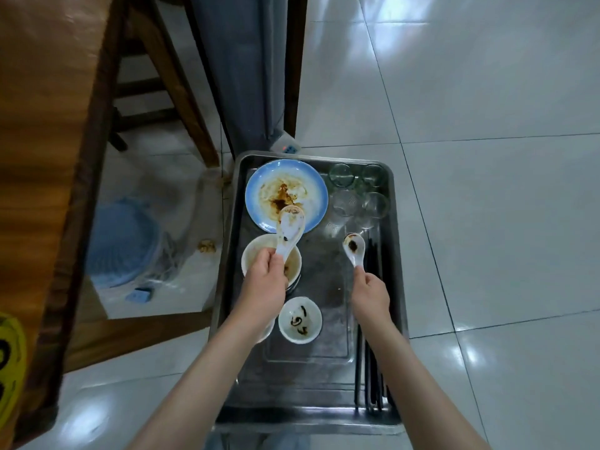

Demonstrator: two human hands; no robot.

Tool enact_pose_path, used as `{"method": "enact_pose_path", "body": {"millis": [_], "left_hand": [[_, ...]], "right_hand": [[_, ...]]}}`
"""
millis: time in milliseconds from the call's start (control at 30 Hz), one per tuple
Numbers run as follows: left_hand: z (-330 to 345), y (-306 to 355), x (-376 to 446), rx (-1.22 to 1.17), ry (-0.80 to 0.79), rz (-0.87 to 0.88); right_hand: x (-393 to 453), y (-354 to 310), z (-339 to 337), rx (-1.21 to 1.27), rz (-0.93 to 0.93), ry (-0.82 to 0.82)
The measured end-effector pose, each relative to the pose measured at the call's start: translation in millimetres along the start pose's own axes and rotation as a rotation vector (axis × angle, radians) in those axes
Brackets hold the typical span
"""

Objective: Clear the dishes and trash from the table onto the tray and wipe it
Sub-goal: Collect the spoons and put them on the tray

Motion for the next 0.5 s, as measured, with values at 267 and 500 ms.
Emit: {"method": "enact_pose_path", "body": {"millis": [267, 500], "left_hand": [[21.3, -5.8, 31.5, -0.014, -0.035, -0.061], [30.0, -0.2, 39.0, -0.02, -0.095, -0.069]], "right_hand": [[42.4, 29.9, 19.5, -0.018, 0.092, -0.016], [52.0, 39.4, 31.0, -0.008, 0.188, -0.053]]}}
Point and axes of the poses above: each hand's wrist, its own x-axis towards the middle knuckle, its own z-axis out of the palm, y = z × x, the point moved 8 cm from there along x, towards the middle knuckle, and after that the axes turned 12 degrees about -z, right-handed, at the moved point
